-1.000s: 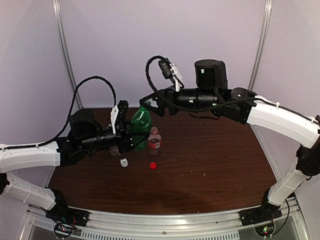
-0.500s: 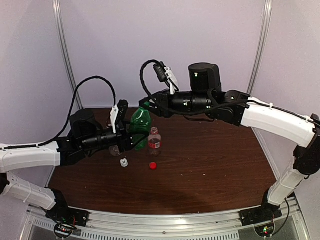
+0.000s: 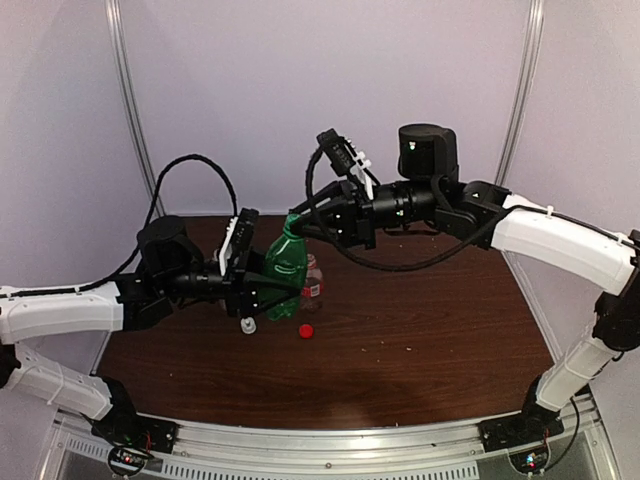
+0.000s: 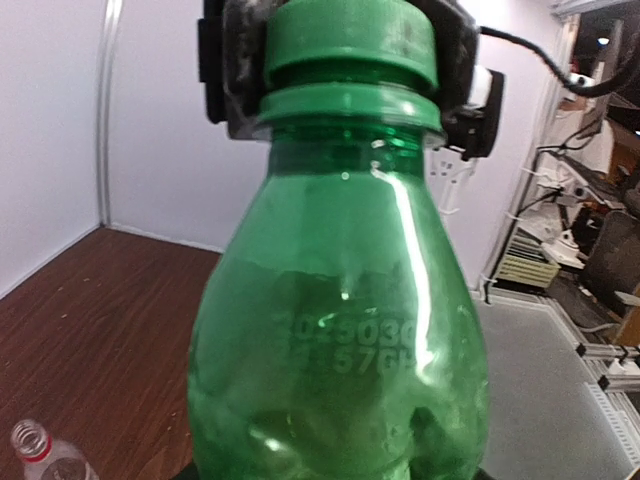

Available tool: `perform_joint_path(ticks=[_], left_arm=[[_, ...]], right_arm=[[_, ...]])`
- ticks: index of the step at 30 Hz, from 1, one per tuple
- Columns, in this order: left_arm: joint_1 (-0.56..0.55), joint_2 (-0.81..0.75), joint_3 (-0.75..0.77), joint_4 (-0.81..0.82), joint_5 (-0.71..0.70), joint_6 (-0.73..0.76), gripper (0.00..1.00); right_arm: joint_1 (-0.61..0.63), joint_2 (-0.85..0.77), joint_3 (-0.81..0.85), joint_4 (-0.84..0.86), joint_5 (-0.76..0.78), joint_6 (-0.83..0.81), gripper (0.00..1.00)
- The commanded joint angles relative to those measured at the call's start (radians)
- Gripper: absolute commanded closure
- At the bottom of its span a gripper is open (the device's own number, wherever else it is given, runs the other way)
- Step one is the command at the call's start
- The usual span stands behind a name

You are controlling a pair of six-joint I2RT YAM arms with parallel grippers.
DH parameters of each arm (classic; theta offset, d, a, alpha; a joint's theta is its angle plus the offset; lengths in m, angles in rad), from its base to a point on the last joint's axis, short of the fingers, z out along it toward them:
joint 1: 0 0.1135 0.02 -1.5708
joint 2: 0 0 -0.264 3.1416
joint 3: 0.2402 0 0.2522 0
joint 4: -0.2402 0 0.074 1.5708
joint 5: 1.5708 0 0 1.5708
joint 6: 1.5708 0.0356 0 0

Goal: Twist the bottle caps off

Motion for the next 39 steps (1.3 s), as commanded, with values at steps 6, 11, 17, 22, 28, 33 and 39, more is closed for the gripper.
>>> perform_joint_path(ticks=[6,11,17,22,28,33,39], left_arm=[[-0.018,0.035,0.028,0.248,0.422,-0.057,0.75],[-0.017,0.042,0.04,0.19,0.373,-0.019,0.75],[-0.017,0.027,0.085,0.011,0.176,0.08,0.75],[-0.018,0.014,0.102,-0.077,-0.002,0.111,0.75],[-0.02,0.005,0.093,-0.058,-0.157,0.084,0.75],[-0.021,0.006,0.086,-0.045,-0.218,0.066,0.75],[-0.021,0.006,0.079,-0.031,-0.23,0.057,0.75]], right_arm=[[-0.07,0.068,0.164,-0.337,-0.443,-0.39,0.79],[-0.075,0.027,0.11,-0.218,-0.349,-0.268,0.57],[-0.07,-0.064,0.031,-0.067,-0.146,-0.04,0.32],[-0.031,-0.109,0.011,-0.038,0.09,0.108,0.21],[0.058,-0.111,0.015,-0.038,0.437,0.178,0.13],[0.09,-0.062,0.046,-0.055,0.567,0.213,0.12],[0.104,-0.005,0.088,-0.082,0.568,0.215,0.2]])
